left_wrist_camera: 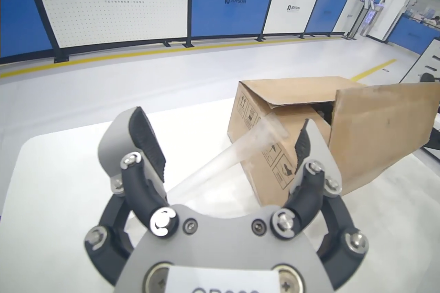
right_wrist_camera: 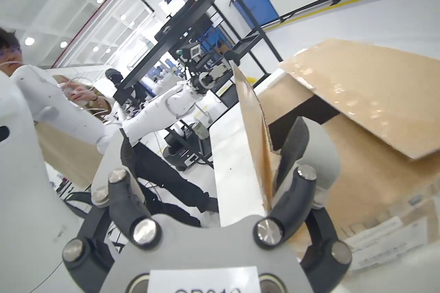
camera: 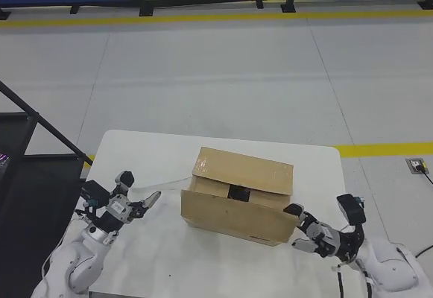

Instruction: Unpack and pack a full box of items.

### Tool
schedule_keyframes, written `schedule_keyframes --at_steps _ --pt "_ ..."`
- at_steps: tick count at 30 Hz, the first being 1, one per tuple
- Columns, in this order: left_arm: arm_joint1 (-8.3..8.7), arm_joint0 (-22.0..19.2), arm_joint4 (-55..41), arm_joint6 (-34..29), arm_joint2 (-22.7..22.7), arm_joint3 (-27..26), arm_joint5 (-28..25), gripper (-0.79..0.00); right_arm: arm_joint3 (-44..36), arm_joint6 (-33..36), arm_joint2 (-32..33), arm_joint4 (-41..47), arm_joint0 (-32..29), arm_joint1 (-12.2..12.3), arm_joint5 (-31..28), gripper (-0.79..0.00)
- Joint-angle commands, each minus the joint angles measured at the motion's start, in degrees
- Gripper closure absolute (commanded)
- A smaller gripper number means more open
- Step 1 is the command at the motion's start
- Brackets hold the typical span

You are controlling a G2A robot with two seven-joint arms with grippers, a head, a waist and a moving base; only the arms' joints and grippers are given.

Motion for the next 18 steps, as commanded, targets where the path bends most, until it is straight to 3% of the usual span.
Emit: schedule_keyframes --at_steps 1,11,18 --pt "0.07 -0.13 -0.26 -0.59 0.34 -0.44 -1.84 -0.785 -3.31 0.16 -0.04 -0.43 -1.74 0.80 0.05 -0.785" --pt "0.64 -0.35 2.36 -5.05 1.76 -1.47 -9.06 -0.785 -11.47 0.16 -2.11 -13.24 -7.53 5.39 0.05 -0.785" --pt "1.19 -1.12 6.63 -10.74 3.80 0.12 -14.54 -0.785 -11.72 -0.89 -7.63 -23.92 -6.53 6.84 0.05 -0.785"
